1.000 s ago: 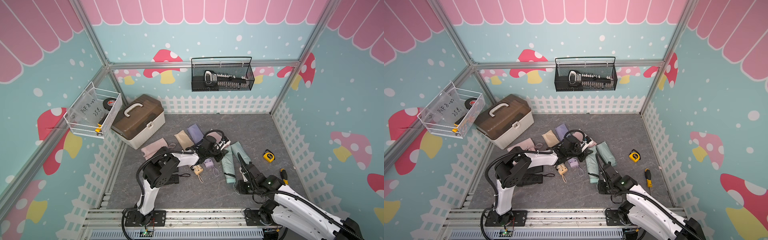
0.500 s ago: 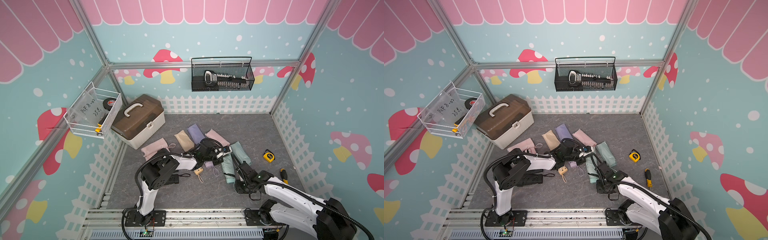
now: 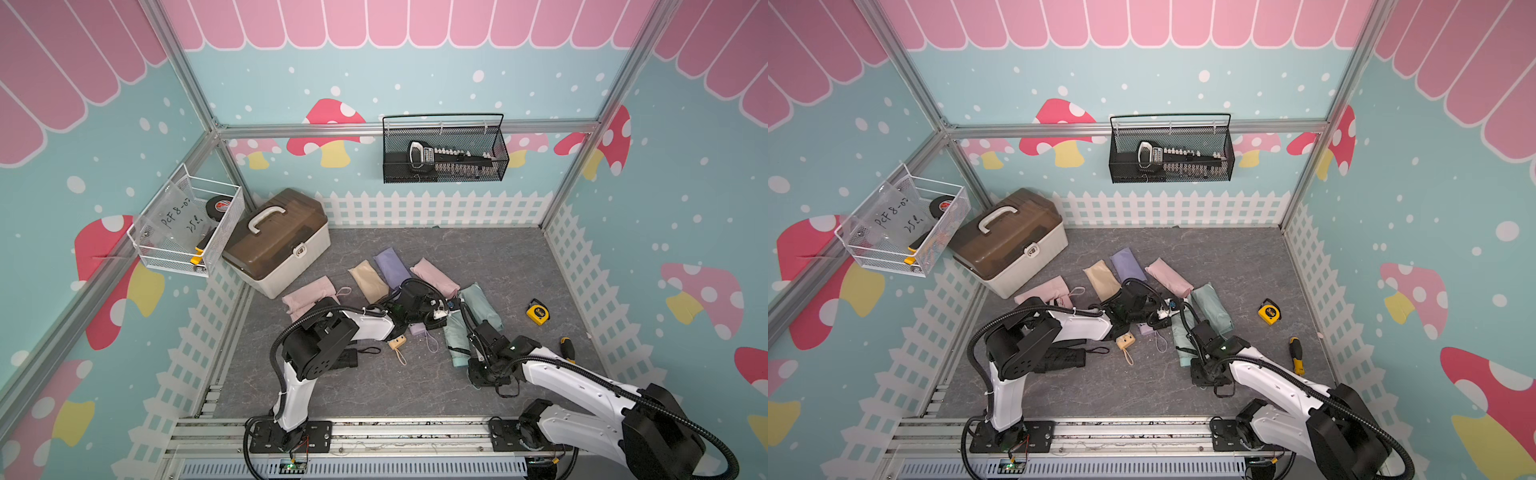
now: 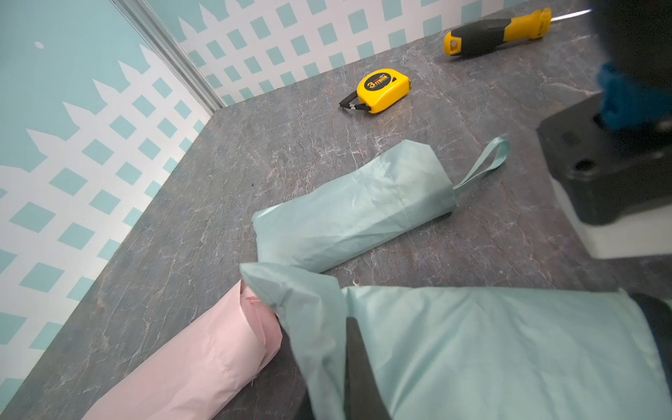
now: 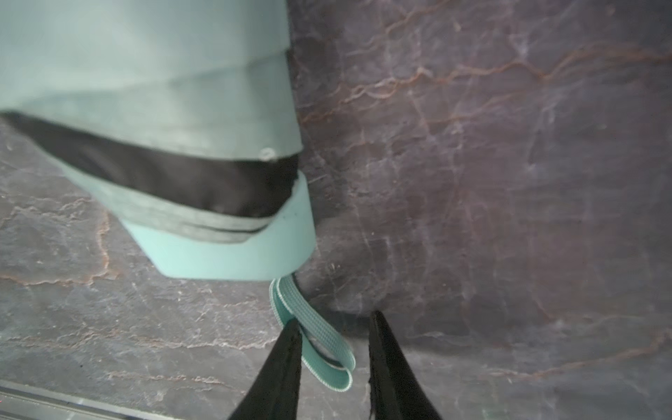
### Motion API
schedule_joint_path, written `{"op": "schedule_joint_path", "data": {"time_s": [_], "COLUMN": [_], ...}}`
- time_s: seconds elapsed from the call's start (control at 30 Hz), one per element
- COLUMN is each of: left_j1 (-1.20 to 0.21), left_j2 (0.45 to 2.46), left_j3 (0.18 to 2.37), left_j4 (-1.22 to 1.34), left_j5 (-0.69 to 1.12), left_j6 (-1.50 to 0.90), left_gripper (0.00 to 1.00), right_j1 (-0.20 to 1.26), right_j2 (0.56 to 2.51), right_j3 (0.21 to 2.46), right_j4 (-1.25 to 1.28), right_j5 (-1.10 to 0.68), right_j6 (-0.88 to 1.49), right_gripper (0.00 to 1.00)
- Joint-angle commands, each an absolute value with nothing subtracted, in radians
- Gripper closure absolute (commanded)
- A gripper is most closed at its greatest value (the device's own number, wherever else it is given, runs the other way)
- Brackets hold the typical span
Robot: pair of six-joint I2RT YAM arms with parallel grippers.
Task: Take umbrellas out of sleeves
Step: Take out the umbrella from the umbrella sleeve.
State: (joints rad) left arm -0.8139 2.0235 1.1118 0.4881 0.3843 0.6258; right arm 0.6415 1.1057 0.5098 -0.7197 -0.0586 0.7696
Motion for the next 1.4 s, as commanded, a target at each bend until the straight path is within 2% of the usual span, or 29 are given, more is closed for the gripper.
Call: {"op": "schedule_joint_path", "data": {"time_s": [0.0,0.3,0.57,0.93,1.1,1.37], "left_j1": [-0.812,-0.792,-0.77,-0.718,-0.703,-0.689], "left_j2": [2.016,2.017,2.024,2.042,2.046,2.04], "left_j3": [1.145,1.164,1.19,1.24,1.25,1.242], "left_j4": [0.497,0.492,0.454,0.371,0.339,0.34], "left_j5": [0.375,0.371,0.362,0.314,0.297,0.261], "left_j6": [0.674,0.675,0.719,0.815,0.846,0.836], "left_gripper": [1.0,1.0,1.0,1.0,1.0,1.0], "right_j1": [0.644,0.662,0.664,0.663,0.66,0.638], "right_j2": [1.115,1.147,1.297,1.247,1.249,1.277], "right_j3": [0.518,0.539,0.603,0.599,0.678,0.689], "right_j4": [-0.76,-0.797,-0.856,-0.878,-1.035,-1.043], "right_j5": [-0.077,-0.032,0.02,0.049,0.189,0.189], "right_j6": [0.796,0.87,0.993,1.042,1.061,1.045], "right_gripper": [0.7,0.69,0.67,0.67,0.67,0.66]}}
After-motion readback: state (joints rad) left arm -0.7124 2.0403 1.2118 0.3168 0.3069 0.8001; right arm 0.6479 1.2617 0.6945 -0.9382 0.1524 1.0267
